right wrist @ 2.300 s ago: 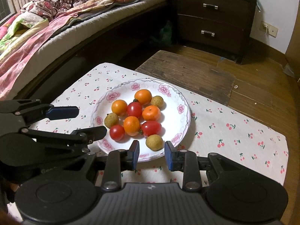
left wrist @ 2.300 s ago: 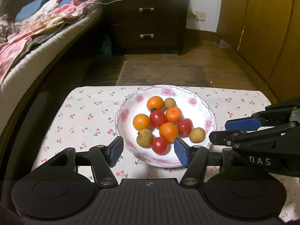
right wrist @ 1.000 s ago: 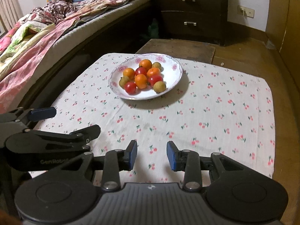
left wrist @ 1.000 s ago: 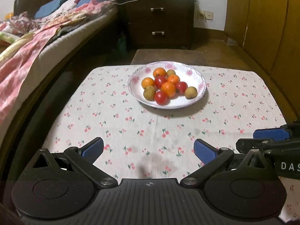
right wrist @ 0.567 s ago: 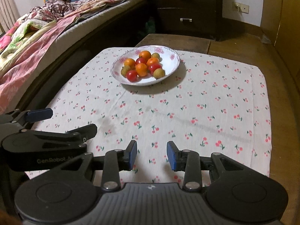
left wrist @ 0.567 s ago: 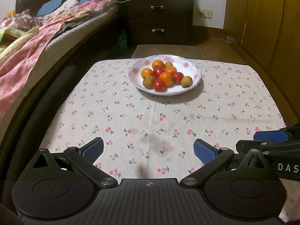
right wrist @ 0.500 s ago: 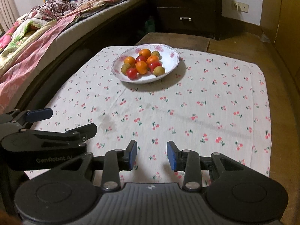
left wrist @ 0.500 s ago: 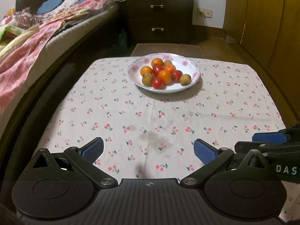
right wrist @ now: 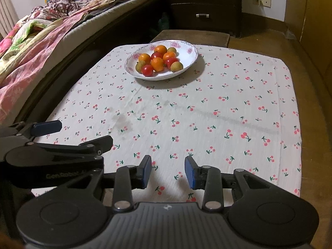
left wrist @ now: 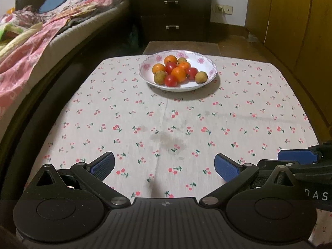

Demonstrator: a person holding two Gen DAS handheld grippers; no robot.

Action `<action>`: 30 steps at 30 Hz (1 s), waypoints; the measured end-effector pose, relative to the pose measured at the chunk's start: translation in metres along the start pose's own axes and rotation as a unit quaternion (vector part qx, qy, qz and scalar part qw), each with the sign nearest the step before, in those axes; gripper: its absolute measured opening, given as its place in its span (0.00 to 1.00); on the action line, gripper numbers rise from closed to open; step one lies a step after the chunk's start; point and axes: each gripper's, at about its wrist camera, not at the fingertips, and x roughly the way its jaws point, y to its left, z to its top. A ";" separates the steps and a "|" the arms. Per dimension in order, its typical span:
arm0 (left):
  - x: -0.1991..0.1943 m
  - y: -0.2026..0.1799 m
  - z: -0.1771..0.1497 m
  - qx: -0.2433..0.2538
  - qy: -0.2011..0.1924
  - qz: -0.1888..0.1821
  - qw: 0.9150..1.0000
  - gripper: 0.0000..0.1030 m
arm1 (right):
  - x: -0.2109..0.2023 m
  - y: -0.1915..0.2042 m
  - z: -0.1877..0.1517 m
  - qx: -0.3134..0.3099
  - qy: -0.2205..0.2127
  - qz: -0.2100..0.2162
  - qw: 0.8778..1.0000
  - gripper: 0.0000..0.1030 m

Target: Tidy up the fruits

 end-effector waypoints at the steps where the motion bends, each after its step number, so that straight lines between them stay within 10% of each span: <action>1: 0.000 0.000 -0.001 0.001 0.001 0.001 1.000 1.00 | 0.000 0.000 -0.001 -0.001 0.002 -0.001 1.000 0.37; 30: 0.001 0.000 -0.011 -0.001 0.016 0.010 1.000 1.00 | 0.005 -0.002 -0.003 0.008 0.013 -0.014 1.000 0.43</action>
